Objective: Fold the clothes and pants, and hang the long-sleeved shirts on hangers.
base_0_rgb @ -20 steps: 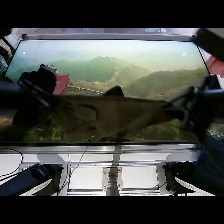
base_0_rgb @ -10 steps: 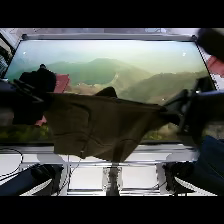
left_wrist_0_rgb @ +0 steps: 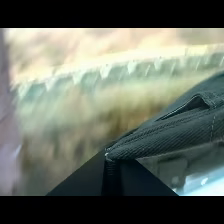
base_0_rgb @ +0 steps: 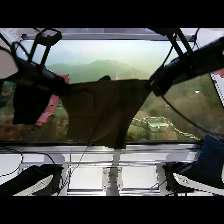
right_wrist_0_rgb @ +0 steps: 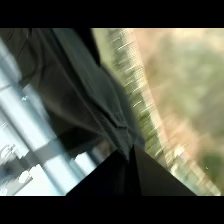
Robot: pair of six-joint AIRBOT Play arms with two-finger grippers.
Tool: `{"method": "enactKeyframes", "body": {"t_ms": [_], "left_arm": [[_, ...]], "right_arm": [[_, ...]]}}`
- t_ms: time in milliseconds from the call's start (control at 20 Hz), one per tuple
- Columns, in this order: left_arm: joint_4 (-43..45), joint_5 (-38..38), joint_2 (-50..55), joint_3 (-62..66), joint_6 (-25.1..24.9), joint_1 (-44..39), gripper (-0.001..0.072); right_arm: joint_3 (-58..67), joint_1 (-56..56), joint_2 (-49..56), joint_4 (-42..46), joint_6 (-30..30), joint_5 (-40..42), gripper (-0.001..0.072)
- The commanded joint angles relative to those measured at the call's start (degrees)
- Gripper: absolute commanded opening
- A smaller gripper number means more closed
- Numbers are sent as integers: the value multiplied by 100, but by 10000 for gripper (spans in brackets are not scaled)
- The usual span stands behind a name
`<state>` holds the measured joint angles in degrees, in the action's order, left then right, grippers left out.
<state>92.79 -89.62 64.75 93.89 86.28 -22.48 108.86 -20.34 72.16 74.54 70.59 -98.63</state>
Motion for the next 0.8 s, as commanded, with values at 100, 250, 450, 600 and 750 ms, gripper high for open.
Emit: {"method": "enactKeyframes", "body": {"t_ms": [100,250,450,600,750], "left_arm": [[1305,2398,914,-225,-903,525,59],[1377,2785,1502,-225,-1071,494,58],[1982,3244,1939,-225,-1106,494,58],[1989,3099,1989,-236,-1526,494,58],[1967,2503,1982,-247,-1624,557,58]], "right_arm": [[0,529,1156,-723,-520,1115,19],[0,531,1818,-638,-601,1670,20],[0,535,2258,-356,-623,2573,19],[-28,529,2352,-446,-621,2074,20],[-219,529,2339,-785,-520,1023,20]]}}
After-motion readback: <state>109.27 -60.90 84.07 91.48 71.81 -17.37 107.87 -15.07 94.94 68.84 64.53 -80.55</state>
